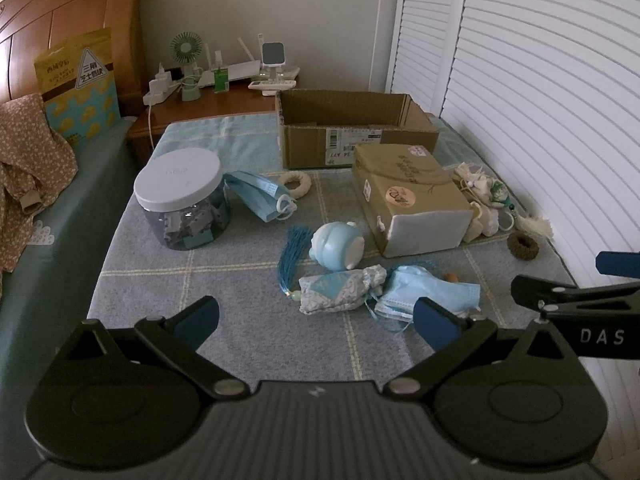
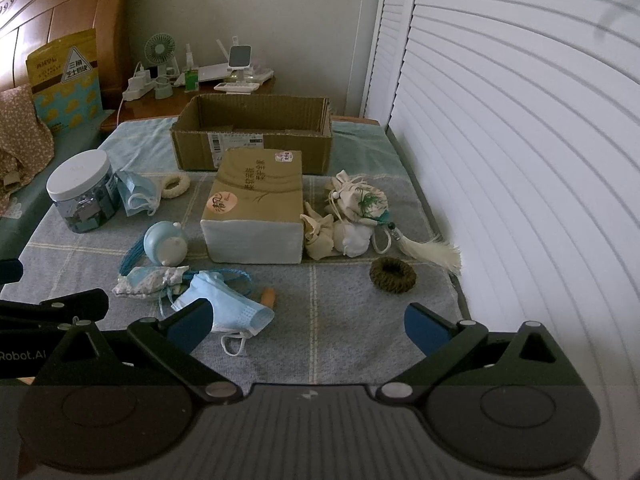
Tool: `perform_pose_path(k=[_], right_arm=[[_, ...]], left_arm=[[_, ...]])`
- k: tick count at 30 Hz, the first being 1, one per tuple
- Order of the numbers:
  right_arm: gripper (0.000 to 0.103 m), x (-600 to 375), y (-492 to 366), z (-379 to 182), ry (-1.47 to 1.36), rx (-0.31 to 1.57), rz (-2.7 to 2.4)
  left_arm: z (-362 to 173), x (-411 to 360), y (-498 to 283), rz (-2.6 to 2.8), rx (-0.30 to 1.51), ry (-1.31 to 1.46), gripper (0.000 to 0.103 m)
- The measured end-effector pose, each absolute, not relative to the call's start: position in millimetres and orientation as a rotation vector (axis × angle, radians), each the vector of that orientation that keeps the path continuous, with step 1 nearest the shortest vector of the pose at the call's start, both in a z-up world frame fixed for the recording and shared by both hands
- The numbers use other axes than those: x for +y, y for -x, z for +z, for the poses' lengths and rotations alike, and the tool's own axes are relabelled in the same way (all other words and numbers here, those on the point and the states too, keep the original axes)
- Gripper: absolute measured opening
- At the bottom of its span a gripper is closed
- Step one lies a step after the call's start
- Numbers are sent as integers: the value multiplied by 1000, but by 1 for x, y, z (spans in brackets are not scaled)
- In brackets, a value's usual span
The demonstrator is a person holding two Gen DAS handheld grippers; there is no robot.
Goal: Organize soft objects
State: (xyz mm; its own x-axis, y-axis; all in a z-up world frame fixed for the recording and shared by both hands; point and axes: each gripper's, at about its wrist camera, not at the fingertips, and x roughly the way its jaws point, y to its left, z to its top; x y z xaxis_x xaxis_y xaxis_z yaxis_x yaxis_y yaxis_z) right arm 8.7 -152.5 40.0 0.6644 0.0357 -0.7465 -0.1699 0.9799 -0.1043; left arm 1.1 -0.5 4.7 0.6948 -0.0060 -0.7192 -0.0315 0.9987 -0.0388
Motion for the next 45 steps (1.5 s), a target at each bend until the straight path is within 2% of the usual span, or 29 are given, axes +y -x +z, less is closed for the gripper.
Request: perform_pose_path(k=[28, 45], right_arm=[[103, -148, -13, 36, 218, 801, 154], [103, -161, -30, -4, 227, 841, 264]], left_arm=[[-5, 2, -11, -45, 782, -3, 102], [-44, 11, -43, -84, 852, -7, 102]])
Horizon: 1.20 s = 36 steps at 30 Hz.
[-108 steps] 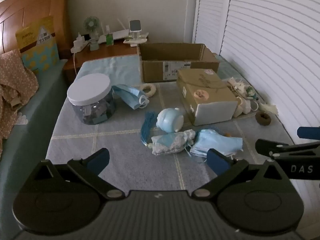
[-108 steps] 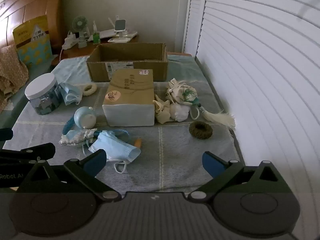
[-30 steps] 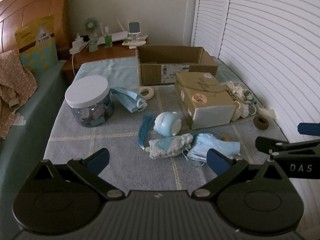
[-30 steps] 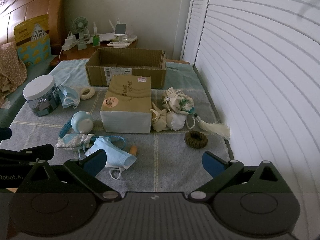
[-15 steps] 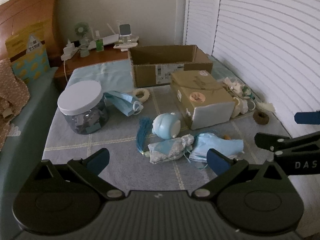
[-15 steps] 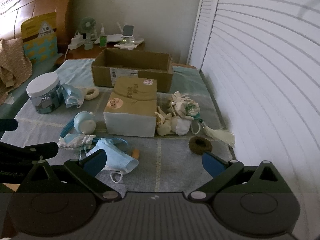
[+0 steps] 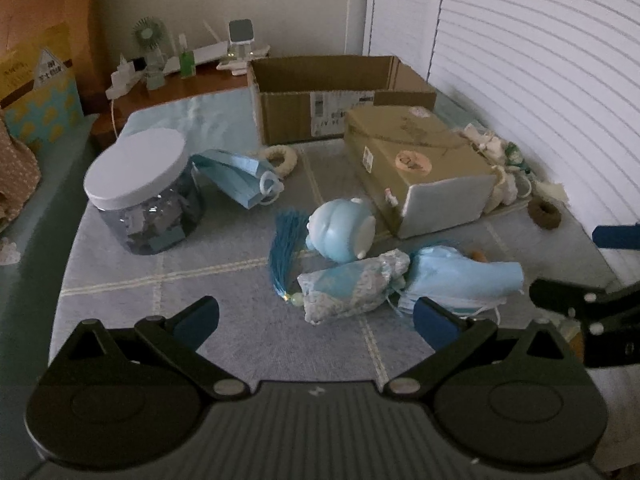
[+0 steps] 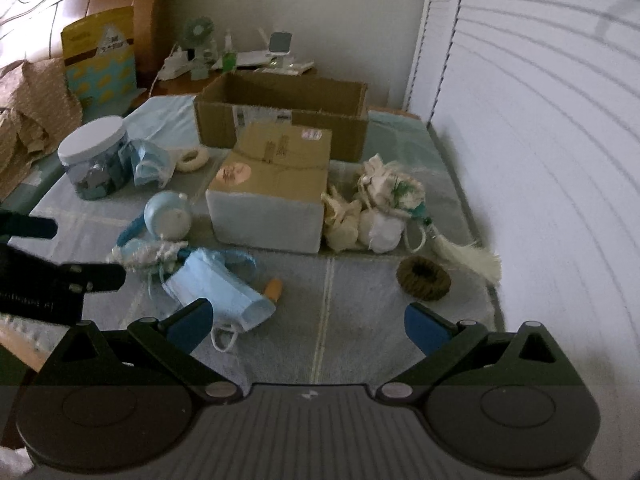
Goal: Organize soft objects
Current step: 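Move left tool to the floral pouch while right tool reaches the bamboo-print bag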
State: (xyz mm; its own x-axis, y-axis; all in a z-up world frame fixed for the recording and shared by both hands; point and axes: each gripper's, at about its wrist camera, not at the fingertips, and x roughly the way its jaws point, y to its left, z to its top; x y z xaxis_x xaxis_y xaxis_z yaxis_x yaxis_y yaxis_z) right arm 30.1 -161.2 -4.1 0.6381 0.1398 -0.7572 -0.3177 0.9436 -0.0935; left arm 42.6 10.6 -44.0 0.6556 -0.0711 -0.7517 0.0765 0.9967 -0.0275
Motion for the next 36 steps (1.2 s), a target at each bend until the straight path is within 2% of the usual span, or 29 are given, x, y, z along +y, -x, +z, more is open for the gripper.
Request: perform_pose_path(k=[13, 20, 28, 36], right_arm=[[103, -170, -40, -48, 262, 907, 321], [103, -178, -44, -56, 249, 913, 343], [103, -181, -40, -59, 251, 876, 363], [103, -183, -37, -60, 246, 854, 363]], left_arm=[[-83, 10, -69, -87, 913, -22, 103], [-83, 15, -74, -103, 914, -25, 103], [-87, 19, -60, -106, 833, -25, 103], [-61, 24, -67, -276, 783, -70, 101]])
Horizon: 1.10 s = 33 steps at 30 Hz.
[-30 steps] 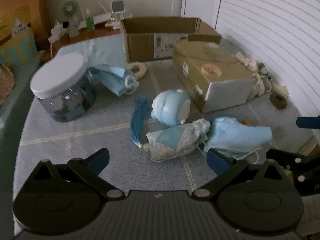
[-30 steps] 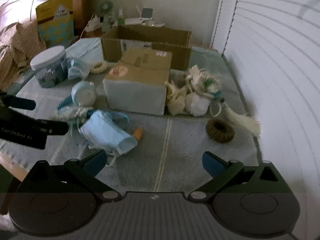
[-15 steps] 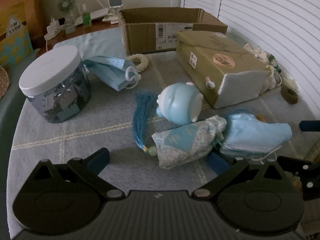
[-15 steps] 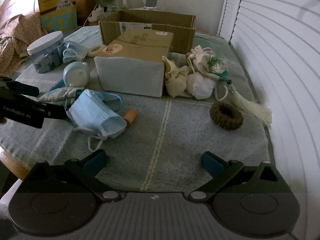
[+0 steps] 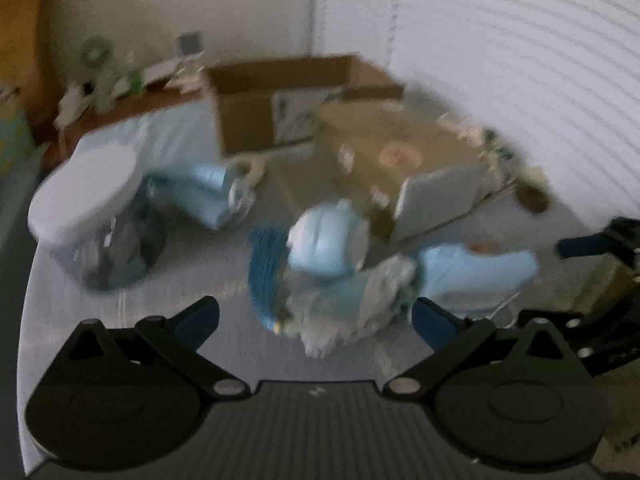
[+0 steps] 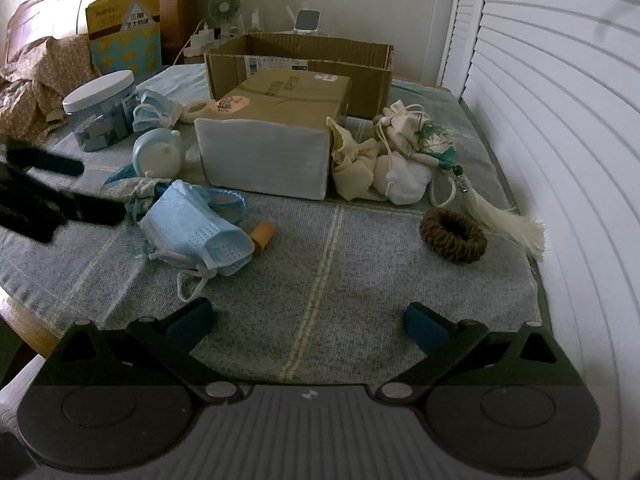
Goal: Organize soft objects
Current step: 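Move left tool to the floral pouch while right tool reaches the bamboo-print bag, then close left tool on the floral pouch while right tool grasps the bamboo-print bag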
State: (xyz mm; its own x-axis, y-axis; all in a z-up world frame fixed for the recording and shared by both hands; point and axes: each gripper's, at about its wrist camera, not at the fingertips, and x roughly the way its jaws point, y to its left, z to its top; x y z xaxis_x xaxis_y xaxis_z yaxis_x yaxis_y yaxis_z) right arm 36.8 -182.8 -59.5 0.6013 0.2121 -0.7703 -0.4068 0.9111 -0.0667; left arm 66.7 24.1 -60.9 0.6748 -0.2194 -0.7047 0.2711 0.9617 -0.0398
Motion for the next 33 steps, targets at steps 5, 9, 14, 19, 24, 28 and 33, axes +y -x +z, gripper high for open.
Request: perform_pose_path(k=[5, 9, 14, 19, 24, 28, 33], right_arm=[[103, -182, -36, -60, 245, 854, 357], [103, -182, -37, -59, 244, 856, 355], [103, -182, -36, -59, 242, 853, 351], [103, -182, -37, -58, 242, 862, 338], [103, -186, -37, -48, 247, 841, 297], [103, -194, -42, -31, 225, 788, 264], [100, -198, -65, -17, 229, 728, 205]], left_arm=[[-57, 23, -82, -369, 779, -99, 90], [-70, 18, -89, -422, 844, -91, 75], [-74, 20, -89, -438, 869, -61, 69], [-73, 20, -84, -450, 868, -68, 48], [-70, 22, -80, -455, 871, -79, 38], [-66, 27, -77, -434, 845, -107, 38], [-66, 33, -77, -428, 854, -99, 38]])
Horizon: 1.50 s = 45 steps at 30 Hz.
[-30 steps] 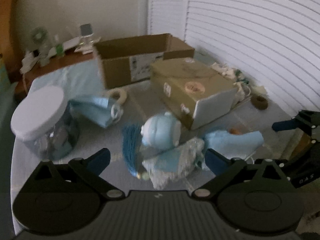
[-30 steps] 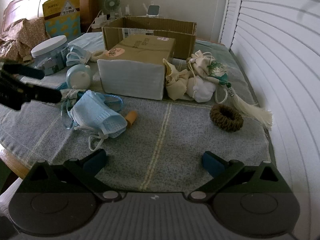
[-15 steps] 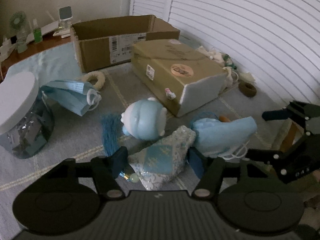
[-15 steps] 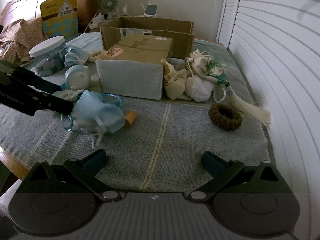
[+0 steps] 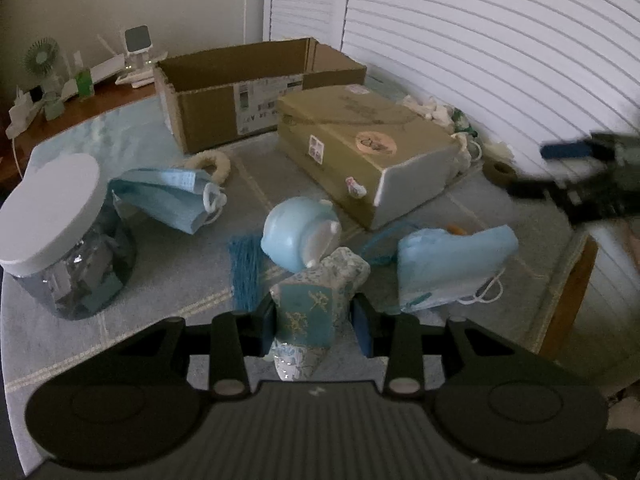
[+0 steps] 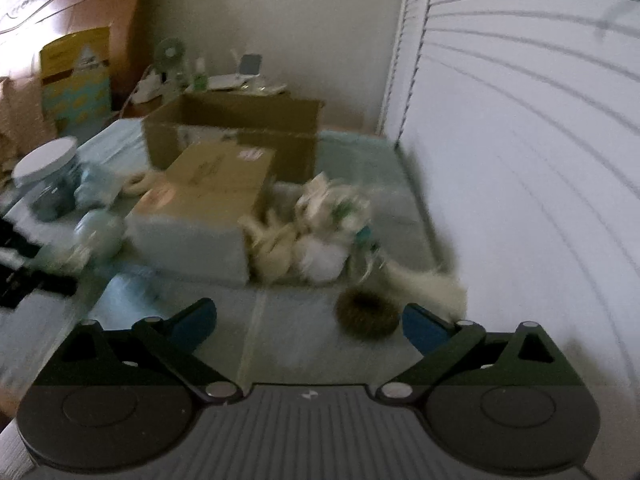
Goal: Organize soft objects
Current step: 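Close left tool on the floral pouch while right tool grasps the bamboo-print bag, then carry bamboo-print bag into the cardboard box and open right tool while left carries pouch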
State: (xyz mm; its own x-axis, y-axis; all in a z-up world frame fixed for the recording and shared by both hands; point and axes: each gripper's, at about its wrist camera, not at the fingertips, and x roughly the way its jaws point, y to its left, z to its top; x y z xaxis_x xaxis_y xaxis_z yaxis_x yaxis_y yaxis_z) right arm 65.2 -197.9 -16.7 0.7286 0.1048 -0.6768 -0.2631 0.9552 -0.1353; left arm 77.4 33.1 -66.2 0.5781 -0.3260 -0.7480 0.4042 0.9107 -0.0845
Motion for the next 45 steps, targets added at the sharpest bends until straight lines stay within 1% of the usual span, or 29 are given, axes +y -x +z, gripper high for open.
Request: perform_pose_path(k=[3, 7, 8, 9, 15, 18, 20, 21, 22, 24, 27, 36, 45], right_arm=[[93, -203, -86, -14, 215, 711, 177], [90, -206, -116, -14, 198, 701, 152], [87, -207, -124, -16, 191, 706, 150], [87, -207, -130, -17, 185, 711, 152], [81, -206, -162, -31, 158, 755, 172], [72, -205, -171, -37, 136, 779, 186], [58, -204, -173, -39, 121, 790, 207], [57, -202, -173, -39, 125, 793, 210], [56, -200, -173, -40, 137, 790, 207], [55, -198, -170, -38, 156, 781, 203], [54, -198, -164, -31, 160, 764, 206], [53, -197, -141, -3, 193, 720, 209], [53, -190, -121, 45, 240, 654, 245]], left_arm=[[-69, 33, -78, -430, 862, -94, 39], [-70, 32, -78, -430, 867, -92, 39], [-71, 31, -78, -430, 867, -98, 40], [-70, 31, -78, -431, 867, -103, 43], [-71, 31, -80, -431, 872, -93, 49], [-71, 28, -79, -436, 872, -107, 51], [-71, 28, -79, -439, 875, -105, 50], [-71, 28, -80, -441, 877, -103, 49], [-71, 28, -80, -441, 878, -101, 49], [-70, 28, -80, -441, 879, -100, 40], [-69, 28, -79, -448, 880, -106, 37], [-44, 28, -68, -484, 867, -168, 36], [-10, 37, -60, -523, 864, -212, 36]])
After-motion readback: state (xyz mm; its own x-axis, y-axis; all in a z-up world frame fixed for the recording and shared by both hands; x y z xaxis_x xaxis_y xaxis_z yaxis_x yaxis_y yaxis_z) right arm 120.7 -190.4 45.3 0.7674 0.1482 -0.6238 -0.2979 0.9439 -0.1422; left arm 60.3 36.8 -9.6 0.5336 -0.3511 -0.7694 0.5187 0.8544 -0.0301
